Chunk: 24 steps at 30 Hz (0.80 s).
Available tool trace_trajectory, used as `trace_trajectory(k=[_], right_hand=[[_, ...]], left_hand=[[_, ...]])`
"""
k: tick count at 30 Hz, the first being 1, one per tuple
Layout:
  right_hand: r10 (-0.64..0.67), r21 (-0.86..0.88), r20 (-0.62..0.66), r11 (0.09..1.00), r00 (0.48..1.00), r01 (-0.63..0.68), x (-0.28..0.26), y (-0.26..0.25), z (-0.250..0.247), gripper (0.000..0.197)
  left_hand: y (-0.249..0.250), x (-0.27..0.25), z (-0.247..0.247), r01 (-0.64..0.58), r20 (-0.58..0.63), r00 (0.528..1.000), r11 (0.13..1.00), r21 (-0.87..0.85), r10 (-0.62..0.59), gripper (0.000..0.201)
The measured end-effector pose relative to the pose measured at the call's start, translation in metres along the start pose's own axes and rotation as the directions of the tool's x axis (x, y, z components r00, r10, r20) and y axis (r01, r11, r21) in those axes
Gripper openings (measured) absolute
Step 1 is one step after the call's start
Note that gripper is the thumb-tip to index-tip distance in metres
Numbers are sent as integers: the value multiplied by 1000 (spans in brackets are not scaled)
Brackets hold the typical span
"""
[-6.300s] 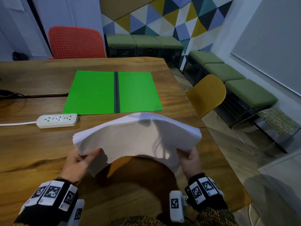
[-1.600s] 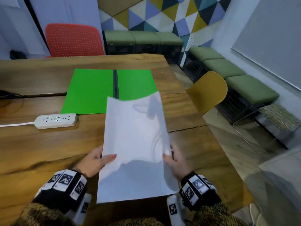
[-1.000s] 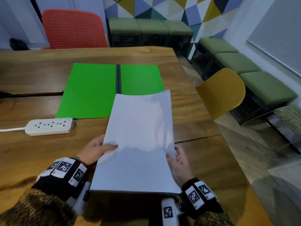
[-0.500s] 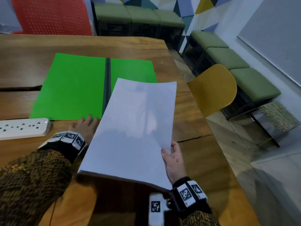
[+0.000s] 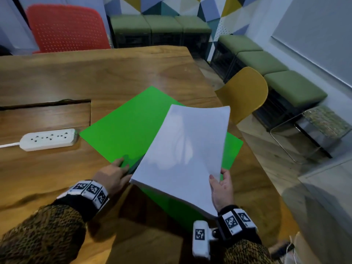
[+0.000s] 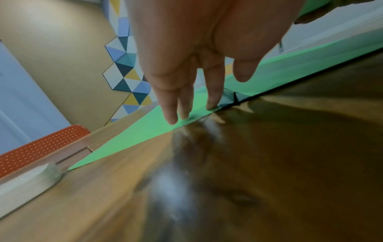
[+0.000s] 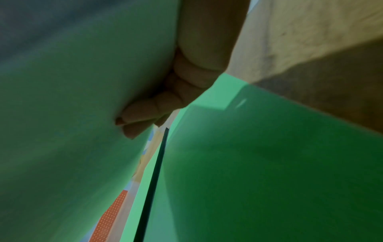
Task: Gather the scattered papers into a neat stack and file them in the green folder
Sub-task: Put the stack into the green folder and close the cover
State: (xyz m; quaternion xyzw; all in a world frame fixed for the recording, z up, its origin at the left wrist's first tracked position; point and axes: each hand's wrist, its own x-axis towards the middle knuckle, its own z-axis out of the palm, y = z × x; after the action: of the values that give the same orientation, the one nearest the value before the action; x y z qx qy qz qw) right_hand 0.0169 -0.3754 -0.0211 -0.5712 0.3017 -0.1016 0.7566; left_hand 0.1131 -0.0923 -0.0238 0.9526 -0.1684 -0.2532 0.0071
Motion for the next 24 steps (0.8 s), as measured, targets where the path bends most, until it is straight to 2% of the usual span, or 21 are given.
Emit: trace_trajectory(k=[2,5,8,10,12,14,15,17,19,20,21,22,24], right_hand=[[-7,-53,-75,999,997,3,-7,8,-10,31],[-21,-110,-130,994,991,6,-21,14,-23,26],[-50,-126,-192,992,980,26,-34,21,-31,24],[-65,-138,-229,990,971,34,-39,26,-31,24],[-60,-138,-247,990,967,26,-42,30,-28,24],[-45,-148,-266,989,963,5,-43,36,-25,26],[-36,-152,-276,988,960,-7,-43,38,-22,26],[-11,-156,-294,987,956,-37,-44,42,-19,24],[7,-170,-300,984,954,-61,-43,43,-16,26],[9,-190,-298,979,954,-69,-42,43,-15,29],[7,-214,-292,974,956,-73,-41,43,-14,30],[4,-238,-289,968,957,-75,-40,44,-13,30],[0,-277,-293,957,956,-85,-38,43,-11,30]], left_hand=[[5,-12,9,-28,-54,998,999,-18,27,63],[11,-22,21,72,-174,981,993,-90,-87,52],[19,-26,29,178,-159,964,962,-207,-213,72],[25,-25,33,246,-133,948,932,-265,-289,68],[34,-26,34,268,-150,922,867,-420,-357,56],[44,-29,28,227,-192,874,723,-652,-447,51],[47,-30,24,244,-157,837,615,-750,-523,53],[46,-29,18,280,-31,768,379,-882,-640,58],[33,-14,22,293,105,702,152,-944,-704,70],[23,-5,28,289,148,680,77,-954,-718,79],[8,14,47,291,184,668,26,-956,-721,87],[-3,29,61,287,207,681,-4,-958,-702,91],[2,34,58,291,245,730,-34,-956,-638,85]])
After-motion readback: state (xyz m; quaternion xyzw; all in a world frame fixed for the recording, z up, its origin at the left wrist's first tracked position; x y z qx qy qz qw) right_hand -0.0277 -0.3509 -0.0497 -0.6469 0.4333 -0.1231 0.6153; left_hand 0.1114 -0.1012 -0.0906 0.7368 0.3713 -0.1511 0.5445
